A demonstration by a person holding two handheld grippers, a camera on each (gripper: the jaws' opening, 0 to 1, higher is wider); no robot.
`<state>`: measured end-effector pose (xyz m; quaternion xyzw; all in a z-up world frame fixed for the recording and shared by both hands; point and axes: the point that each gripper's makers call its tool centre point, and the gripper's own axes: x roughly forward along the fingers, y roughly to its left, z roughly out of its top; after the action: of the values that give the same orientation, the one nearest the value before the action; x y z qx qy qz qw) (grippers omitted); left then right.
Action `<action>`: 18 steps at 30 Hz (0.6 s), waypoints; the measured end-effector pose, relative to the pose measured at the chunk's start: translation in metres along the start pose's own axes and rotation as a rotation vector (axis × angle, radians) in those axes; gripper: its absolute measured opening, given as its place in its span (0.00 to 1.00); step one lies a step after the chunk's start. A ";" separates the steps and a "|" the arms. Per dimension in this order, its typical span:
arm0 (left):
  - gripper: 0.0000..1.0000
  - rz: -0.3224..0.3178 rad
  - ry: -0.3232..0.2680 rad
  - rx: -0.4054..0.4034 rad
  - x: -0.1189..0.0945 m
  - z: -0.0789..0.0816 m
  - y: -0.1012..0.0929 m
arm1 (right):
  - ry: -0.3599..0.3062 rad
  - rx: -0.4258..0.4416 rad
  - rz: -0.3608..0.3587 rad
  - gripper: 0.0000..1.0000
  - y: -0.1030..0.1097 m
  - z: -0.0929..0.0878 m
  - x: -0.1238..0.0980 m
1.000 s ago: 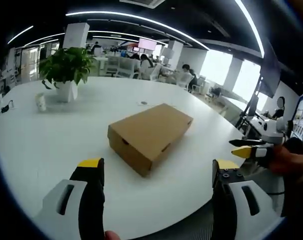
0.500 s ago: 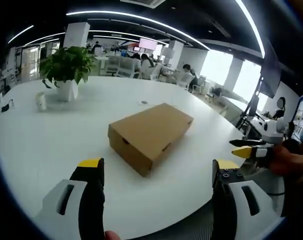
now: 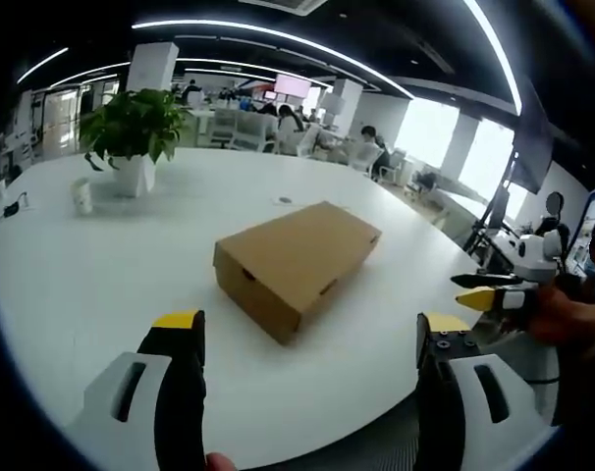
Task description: Operate the shoe box by opening the lid, removing the specified soft item, and placing it in the target area until the item is outside and the box remains undamaged.
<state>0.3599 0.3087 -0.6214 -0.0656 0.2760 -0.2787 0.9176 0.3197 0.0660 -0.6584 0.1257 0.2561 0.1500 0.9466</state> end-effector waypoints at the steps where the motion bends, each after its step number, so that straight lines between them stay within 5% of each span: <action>1: 0.89 0.000 0.000 0.000 0.000 0.000 0.000 | 0.000 0.000 0.000 0.92 0.000 0.000 0.000; 18: 0.88 0.003 0.001 -0.005 -0.001 -0.002 0.000 | 0.003 -0.001 0.001 0.92 0.001 -0.001 0.000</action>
<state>0.3585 0.3096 -0.6226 -0.0674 0.2772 -0.2765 0.9177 0.3193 0.0669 -0.6590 0.1251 0.2576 0.1510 0.9461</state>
